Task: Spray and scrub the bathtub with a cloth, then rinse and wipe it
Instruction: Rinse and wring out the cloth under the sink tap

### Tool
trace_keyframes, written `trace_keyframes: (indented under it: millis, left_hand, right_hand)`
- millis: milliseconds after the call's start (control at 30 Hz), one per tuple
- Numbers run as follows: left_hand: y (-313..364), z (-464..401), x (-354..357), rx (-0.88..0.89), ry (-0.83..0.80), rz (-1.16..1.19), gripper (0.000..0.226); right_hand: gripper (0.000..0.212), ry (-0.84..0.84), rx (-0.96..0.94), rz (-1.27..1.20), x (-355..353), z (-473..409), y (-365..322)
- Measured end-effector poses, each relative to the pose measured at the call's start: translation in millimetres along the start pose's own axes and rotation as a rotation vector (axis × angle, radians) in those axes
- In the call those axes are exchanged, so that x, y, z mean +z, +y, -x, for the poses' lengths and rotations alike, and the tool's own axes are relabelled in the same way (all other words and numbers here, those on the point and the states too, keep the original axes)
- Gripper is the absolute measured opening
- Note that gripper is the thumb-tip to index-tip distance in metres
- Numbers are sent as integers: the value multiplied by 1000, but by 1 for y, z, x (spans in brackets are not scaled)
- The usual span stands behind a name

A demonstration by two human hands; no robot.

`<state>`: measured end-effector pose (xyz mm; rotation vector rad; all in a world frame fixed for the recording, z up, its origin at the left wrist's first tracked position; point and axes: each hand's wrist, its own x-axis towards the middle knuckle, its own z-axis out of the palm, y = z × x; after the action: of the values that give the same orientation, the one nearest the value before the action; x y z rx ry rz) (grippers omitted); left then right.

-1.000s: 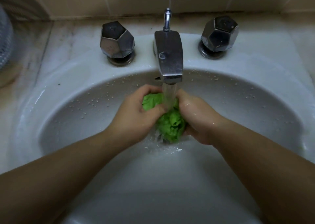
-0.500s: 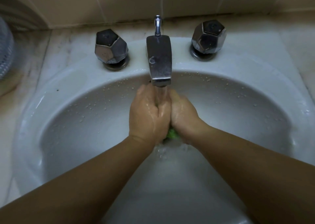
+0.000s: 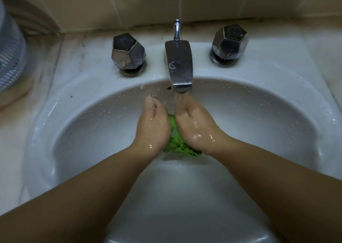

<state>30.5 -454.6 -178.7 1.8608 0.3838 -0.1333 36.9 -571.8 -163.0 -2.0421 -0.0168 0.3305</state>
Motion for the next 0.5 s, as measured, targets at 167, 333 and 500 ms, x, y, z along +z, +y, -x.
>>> trace_keyframes:
  millis: [167, 333, 500]
  left_hand:
    - [3, 2, -8, -86, -145, 60, 13]
    - [-7, 10, -16, -29, -26, -8, 26]
    - [3, 10, -13, -74, 15, -40, 36]
  right_hand:
    - [16, 119, 88, -84, 4, -5, 11]
    - [23, 146, 434, -418, -6, -2, 8]
    - [32, -51, 192, -320, -12, 9, 17]
